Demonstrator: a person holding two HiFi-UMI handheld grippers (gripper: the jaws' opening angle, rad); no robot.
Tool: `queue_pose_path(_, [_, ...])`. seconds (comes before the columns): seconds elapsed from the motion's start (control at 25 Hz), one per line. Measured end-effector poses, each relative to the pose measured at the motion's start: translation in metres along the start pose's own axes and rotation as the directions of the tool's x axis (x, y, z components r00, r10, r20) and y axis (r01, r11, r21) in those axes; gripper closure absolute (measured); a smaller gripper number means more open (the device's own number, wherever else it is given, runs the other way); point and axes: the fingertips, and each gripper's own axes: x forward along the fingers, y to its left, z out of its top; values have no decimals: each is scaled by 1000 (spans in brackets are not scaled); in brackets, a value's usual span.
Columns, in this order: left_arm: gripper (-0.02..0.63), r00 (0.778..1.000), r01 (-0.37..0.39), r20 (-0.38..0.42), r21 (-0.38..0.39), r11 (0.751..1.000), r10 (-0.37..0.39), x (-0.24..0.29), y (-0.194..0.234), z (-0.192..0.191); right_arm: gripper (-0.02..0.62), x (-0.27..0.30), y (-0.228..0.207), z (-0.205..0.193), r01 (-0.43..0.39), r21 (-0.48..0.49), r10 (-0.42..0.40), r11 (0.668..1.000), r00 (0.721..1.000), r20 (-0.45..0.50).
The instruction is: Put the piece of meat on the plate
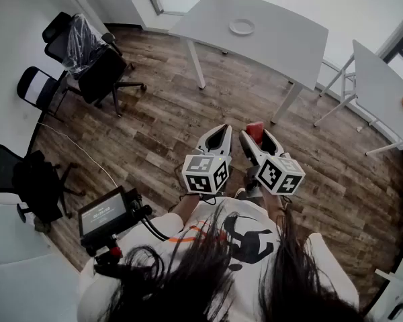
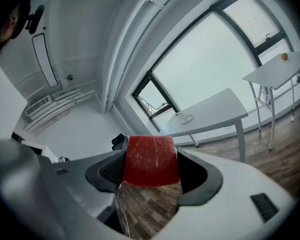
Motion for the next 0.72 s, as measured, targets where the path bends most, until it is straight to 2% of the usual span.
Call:
queue_pose_path(0.32, [601, 1000, -15, -1, -5, 1000, 15, 1, 6, 1, 281, 4, 1, 0, -10, 5, 10, 1000, 1000, -7])
queue_pose_path(0.52, [601, 1000, -28, -7, -10, 1000, 28, 2, 9, -1, 282, 5, -2, 1, -15, 58, 15, 998, 1000, -1])
queue_pose_path(0.72, [601, 999, -34, -9, -14, 999, 34, 1, 11, -1, 282, 5, -5, 3, -11, 71, 10, 997, 1000, 2])
